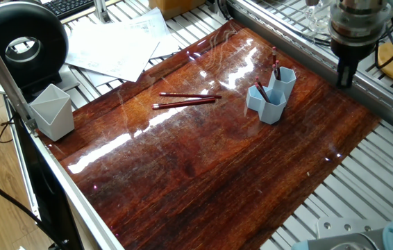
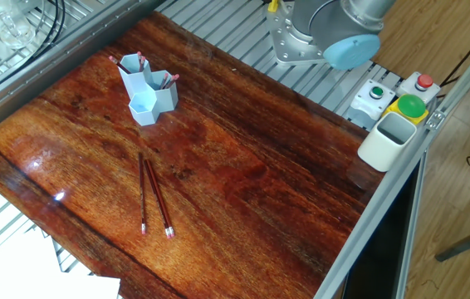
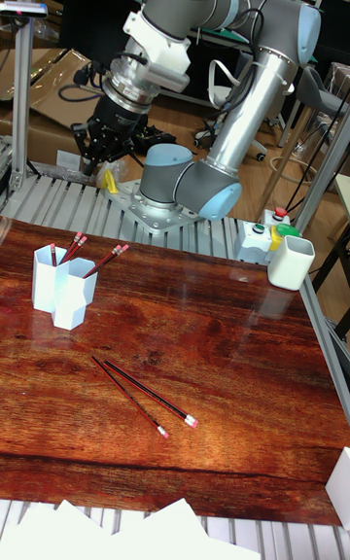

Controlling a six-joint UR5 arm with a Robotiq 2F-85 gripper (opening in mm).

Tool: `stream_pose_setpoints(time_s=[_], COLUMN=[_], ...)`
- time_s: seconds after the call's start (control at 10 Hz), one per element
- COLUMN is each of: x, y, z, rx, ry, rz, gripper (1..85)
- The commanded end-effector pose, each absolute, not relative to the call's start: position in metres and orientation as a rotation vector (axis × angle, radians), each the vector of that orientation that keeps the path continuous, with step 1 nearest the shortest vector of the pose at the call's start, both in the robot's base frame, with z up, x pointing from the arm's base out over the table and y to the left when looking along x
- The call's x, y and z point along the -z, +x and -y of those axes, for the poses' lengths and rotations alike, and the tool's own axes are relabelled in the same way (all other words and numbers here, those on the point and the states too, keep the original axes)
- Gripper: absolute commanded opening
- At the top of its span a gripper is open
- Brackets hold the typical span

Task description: Put the pen into the pen holder

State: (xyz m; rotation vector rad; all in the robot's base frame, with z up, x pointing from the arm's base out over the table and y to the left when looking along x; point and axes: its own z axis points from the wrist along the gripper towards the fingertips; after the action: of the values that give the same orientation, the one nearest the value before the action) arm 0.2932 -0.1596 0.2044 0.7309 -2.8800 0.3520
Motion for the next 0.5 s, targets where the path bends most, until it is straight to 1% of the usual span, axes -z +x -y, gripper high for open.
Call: stream_pose_setpoints(time_s=[0.0, 0.2, 0.4], x=[-0.200, -0.200, -0.201], y=[0.299, 0.297, 0.284], z=[0.135, 0.130, 0.131], rx=[-0.224, -0.194, -0.179], ry=[0.816, 0.806, 0.742], rz=[2.911, 2.917, 2.883], gripper=[1.0, 1.0, 1.0])
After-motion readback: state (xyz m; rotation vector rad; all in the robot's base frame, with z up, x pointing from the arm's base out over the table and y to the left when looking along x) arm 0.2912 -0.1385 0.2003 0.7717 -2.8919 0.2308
